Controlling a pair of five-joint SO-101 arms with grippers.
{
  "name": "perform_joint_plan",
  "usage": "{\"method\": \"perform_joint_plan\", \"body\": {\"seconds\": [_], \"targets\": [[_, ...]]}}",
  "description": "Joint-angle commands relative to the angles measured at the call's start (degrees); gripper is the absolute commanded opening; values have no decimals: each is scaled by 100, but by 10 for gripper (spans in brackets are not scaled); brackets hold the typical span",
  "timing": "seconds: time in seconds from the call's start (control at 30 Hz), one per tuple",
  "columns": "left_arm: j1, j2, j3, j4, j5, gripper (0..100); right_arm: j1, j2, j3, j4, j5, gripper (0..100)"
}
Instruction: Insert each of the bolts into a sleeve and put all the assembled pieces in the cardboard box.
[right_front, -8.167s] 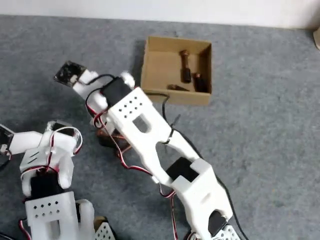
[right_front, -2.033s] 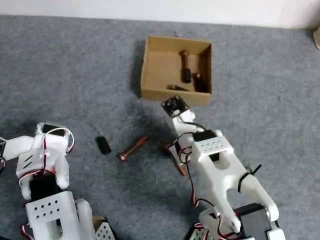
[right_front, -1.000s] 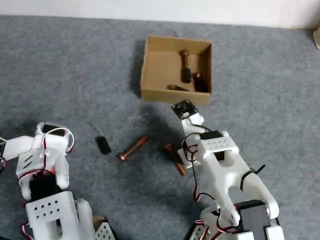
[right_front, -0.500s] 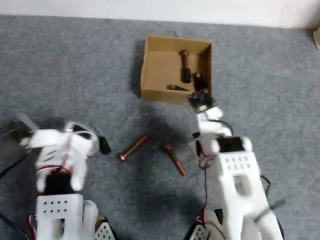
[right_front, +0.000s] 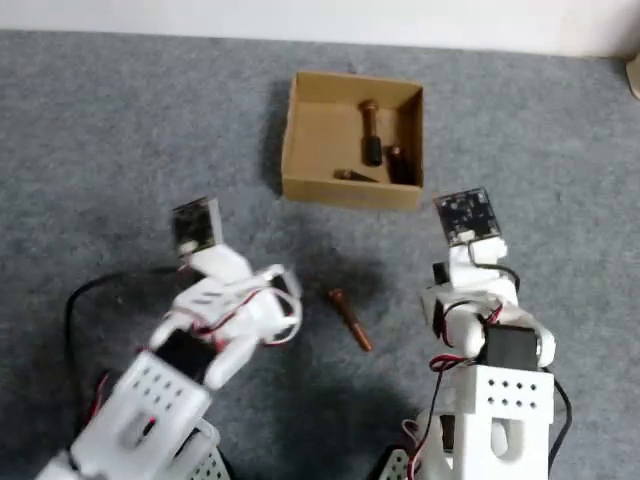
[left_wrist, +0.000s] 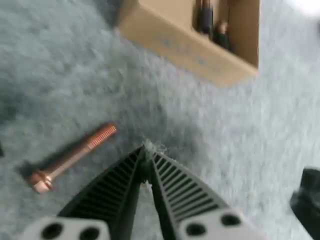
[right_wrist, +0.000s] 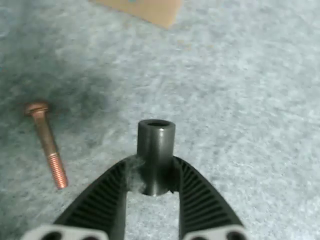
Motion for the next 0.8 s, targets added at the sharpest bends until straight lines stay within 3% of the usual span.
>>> {"method": "perform_joint_plan", "body": {"seconds": [0.0,0.17,0.33,0.53,0.77], "targets": [[611,1719,-1235,-158,290,6,110,-101,-4,13,62,5],[1024,3881,-2598,-123,1064,7,119,-110,-4,48,44,5],[1182,5332,-3389,-123,1204,26,400,-101,-40,4,123,5],[1464,5886,-3591,-141,1618,187,725,-101,-4,-110,360,5],[1367,5938,-3556,-123,1644,153,927,-101,13,-400,369,5]]}}
